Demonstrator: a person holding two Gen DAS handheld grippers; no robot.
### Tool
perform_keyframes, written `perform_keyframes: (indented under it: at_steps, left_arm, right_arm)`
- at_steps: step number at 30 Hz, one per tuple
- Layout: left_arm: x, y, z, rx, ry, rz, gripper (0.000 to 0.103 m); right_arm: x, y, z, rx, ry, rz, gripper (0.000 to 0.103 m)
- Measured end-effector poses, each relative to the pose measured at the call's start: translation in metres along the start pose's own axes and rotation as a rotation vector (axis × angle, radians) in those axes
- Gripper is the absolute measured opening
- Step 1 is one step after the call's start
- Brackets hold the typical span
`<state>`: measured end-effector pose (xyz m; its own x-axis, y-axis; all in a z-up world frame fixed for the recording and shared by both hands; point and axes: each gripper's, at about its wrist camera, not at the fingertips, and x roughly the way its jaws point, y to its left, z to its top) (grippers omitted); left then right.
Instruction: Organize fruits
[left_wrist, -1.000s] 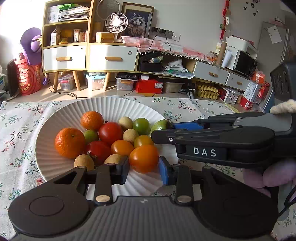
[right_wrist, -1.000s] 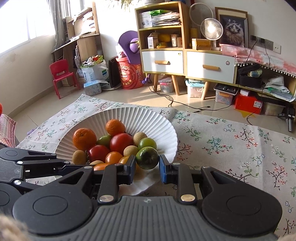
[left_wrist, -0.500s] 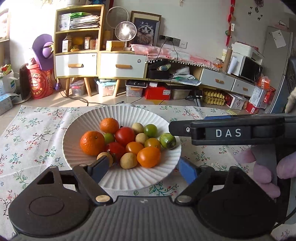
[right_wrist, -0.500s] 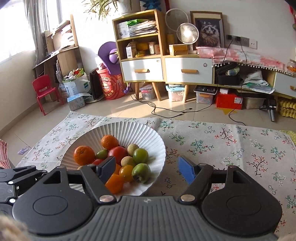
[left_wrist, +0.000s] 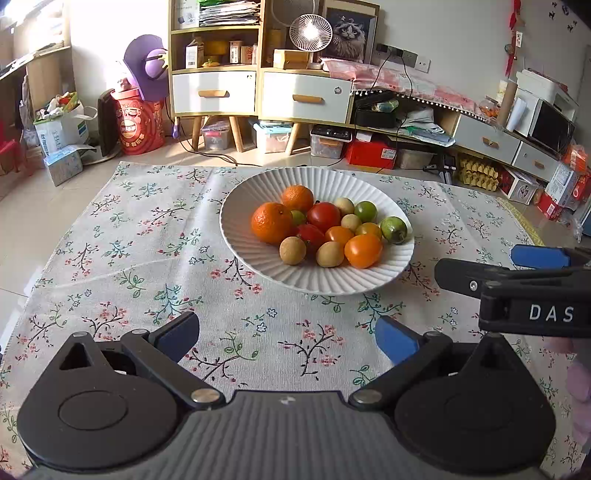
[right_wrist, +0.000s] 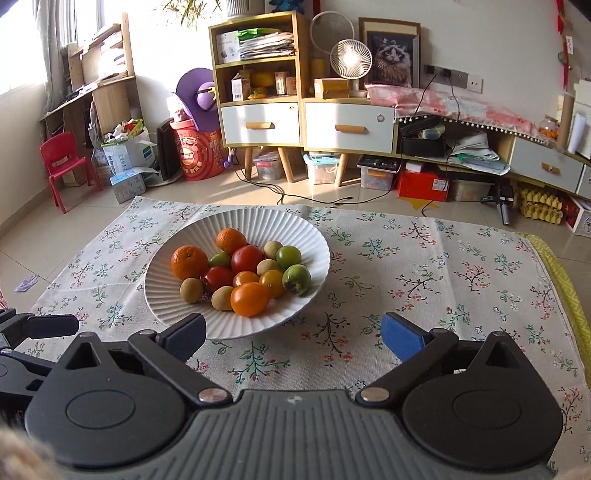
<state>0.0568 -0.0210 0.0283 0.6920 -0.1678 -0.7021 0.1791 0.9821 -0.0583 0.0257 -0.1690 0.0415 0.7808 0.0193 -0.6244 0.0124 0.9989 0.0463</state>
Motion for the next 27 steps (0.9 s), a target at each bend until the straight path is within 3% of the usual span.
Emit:
perform_keyframes:
  at_steps: [9,27]
  left_arm:
    - [-0.007,0.002,-0.014,0.003,0.058,0.088,0.095]
    - [0.001,0.016,-0.019,-0.048,0.104,0.102,0.095]
  right_arm:
    - [-0.008,0.003,-0.019,0.024,0.038,-0.07,0.102]
    - [0.011,0.002,-0.04,0.016,0.178,-0.068,0.102]
